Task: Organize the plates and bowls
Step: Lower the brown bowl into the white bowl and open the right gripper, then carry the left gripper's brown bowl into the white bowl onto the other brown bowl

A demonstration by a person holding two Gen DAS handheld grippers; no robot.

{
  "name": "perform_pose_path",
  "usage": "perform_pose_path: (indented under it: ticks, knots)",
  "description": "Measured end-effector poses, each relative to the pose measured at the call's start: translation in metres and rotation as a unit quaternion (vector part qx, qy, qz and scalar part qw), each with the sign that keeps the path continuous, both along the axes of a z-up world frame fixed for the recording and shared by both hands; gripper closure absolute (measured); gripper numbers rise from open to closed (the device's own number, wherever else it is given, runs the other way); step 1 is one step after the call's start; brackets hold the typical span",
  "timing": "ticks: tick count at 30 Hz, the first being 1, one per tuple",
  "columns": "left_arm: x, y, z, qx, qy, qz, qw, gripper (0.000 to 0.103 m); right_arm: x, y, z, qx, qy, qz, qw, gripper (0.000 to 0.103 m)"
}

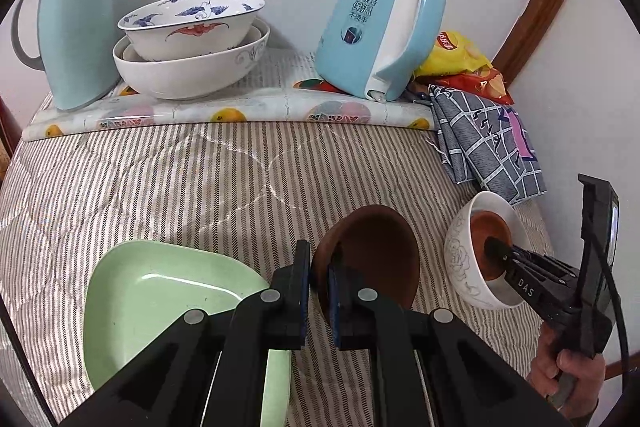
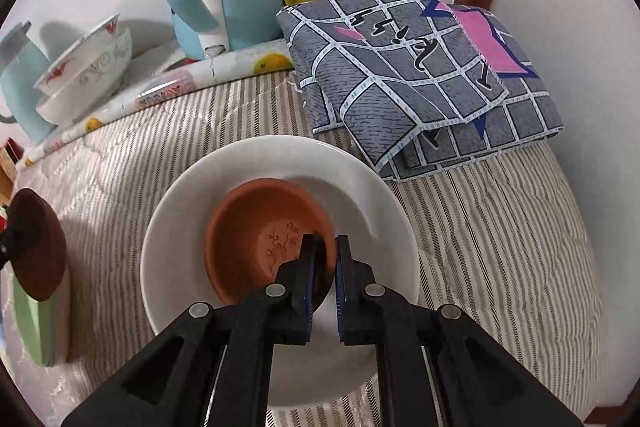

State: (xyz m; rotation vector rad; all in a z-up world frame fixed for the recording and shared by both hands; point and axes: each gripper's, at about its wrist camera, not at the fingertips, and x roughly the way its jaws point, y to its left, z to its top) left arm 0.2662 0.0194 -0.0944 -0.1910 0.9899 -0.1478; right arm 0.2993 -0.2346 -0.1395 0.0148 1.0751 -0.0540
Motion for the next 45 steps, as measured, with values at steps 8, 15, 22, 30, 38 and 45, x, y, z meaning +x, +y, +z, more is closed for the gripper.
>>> perform_pose_path:
  ticks: [8, 15, 22, 30, 38, 45]
  knots:
    - [0.004, 0.003, -0.006, -0.006, 0.006, -0.001, 1.0000, 0.095, 0.002, 0.009, -0.003, -0.049, 0.012, 0.013, 0.999, 0.088]
    - [0.003, 0.007, -0.005, -0.008, 0.005, 0.001, 1.0000, 0.095, -0.001, 0.018, -0.006, -0.079, 0.017, 0.029, 0.996, 0.079]
    - [-0.002, 0.011, -0.001, -0.010, 0.004, 0.005, 0.9999, 0.095, -0.005, 0.016, 0.003, -0.070, -0.004, 0.031, 0.997, 0.058]
    - [-0.015, 0.010, 0.012, -0.014, -0.005, 0.005, 0.9999, 0.095, -0.025, 0.008, 0.036, -0.037, -0.047, 0.020, 0.998, 0.056]
    - [-0.034, -0.007, 0.033, -0.010, -0.020, 0.002, 0.9997, 0.095, -0.065, -0.020, 0.070, 0.003, -0.083, -0.013, 0.996, 0.056]
    - [-0.053, -0.029, 0.044, -0.014, -0.027, 0.001, 0.9995, 0.095, -0.113, -0.048, 0.090, 0.007, -0.106, -0.028, 0.994, 0.055]
